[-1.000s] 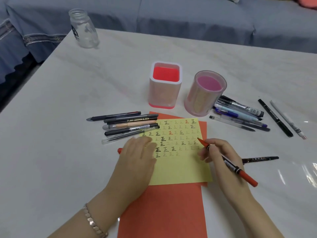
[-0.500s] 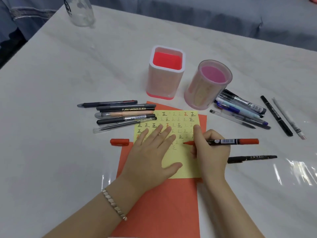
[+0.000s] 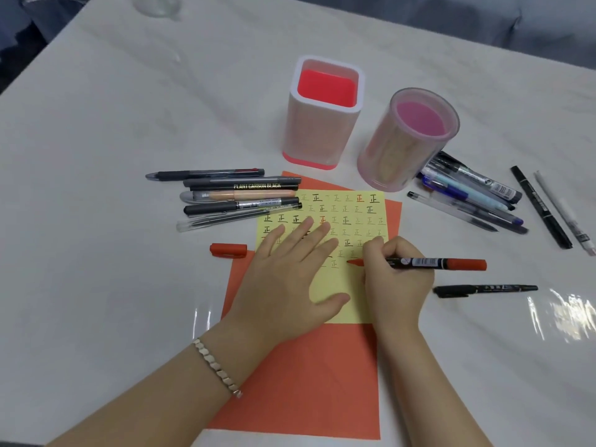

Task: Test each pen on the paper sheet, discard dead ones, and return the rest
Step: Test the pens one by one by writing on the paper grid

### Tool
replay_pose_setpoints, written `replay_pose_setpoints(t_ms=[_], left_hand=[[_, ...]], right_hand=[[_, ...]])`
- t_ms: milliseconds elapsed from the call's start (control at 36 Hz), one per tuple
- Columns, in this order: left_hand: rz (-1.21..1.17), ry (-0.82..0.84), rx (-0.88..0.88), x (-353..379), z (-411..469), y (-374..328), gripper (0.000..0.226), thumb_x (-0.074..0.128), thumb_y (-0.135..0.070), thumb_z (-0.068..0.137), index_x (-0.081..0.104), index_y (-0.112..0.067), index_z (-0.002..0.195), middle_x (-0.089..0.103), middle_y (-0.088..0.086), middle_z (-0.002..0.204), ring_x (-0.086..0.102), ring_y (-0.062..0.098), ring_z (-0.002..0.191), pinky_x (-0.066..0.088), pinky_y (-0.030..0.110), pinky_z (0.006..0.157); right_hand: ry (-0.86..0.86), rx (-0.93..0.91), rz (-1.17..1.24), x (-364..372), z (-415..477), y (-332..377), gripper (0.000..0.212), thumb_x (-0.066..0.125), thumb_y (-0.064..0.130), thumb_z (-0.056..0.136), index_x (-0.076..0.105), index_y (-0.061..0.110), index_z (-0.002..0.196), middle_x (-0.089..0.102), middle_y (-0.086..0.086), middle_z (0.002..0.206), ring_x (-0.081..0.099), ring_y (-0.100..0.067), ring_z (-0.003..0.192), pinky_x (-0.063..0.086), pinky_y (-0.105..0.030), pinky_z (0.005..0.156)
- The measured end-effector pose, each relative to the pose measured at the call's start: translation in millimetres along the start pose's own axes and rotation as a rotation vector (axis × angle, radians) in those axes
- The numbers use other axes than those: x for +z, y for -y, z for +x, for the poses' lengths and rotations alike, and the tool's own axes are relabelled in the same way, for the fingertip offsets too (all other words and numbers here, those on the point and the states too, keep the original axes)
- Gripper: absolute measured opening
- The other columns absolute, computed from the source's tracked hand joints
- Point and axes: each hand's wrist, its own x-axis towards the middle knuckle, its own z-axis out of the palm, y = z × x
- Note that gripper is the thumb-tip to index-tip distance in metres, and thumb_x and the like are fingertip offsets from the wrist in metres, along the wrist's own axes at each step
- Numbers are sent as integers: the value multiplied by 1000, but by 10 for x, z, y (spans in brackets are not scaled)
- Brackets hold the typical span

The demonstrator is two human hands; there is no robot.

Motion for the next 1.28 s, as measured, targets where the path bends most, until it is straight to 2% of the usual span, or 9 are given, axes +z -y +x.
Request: replay_pose_setpoints(t_ms=[194, 306, 444, 611, 750, 1056, 1278], left_hand=[[-3, -5, 2, -2, 2, 1, 70, 46, -62, 72, 56, -21, 127, 45, -4, 141, 32, 12, 135, 16, 40, 110], [-10, -3, -7, 5, 3, -1, 70, 45, -62, 72, 55, -21, 128, 44, -5, 142, 30, 11, 136, 16, 40, 110], [-10, -6, 0, -2, 1, 0, 70, 45, -62, 72, 56, -21, 127, 45, -5, 142, 31, 11, 136, 16, 40, 110], [-8, -5, 0, 1, 2, 2, 70, 45, -62, 72, 55, -21, 128, 44, -4, 142, 31, 12, 136, 15, 40, 110], [-12, -3, -2, 1, 2, 3, 70, 45, -62, 72, 55, -21, 129, 43, -5, 143, 29, 10, 137, 15, 40, 110], [-14, -9, -4, 6, 2, 2, 70, 45, -62, 72, 55, -22, 128, 43, -5, 143, 29, 10, 136, 15, 40, 110], [-19, -8, -4, 9, -1, 6, 70, 45, -63, 72, 55, -22, 128, 43, -6, 143, 27, 9, 137, 14, 39, 111]], right_hand=[[14, -38, -24, 12, 0, 8, 32, 54, 20, 70, 37, 15, 44, 40, 1, 41, 39, -11, 45, 33, -20, 49], [15, -45, -28, 14, 3, 7, 32, 54, 20, 70, 36, 16, 44, 38, 6, 39, 37, -9, 44, 31, -17, 48], [10, -50, -26, 17, -1, 13, 31, 53, 20, 70, 36, 14, 45, 40, -7, 44, 38, -13, 46, 32, -20, 48], [17, -74, -48, 17, -6, 10, 32, 54, 18, 70, 35, 11, 45, 37, 0, 43, 35, -8, 46, 29, -16, 47], [-18, -68, -52, 16, -7, 18, 32, 52, 18, 70, 34, 5, 48, 39, -11, 45, 36, -12, 46, 30, -19, 48], [16, -54, -38, 4, 0, 0, 30, 52, 16, 67, 33, 16, 44, 34, 8, 37, 34, -6, 42, 29, -12, 46], [-5, -58, -20, -2, -9, -1, 31, 51, 14, 66, 31, 18, 43, 33, 9, 36, 32, -5, 41, 27, -11, 45]])
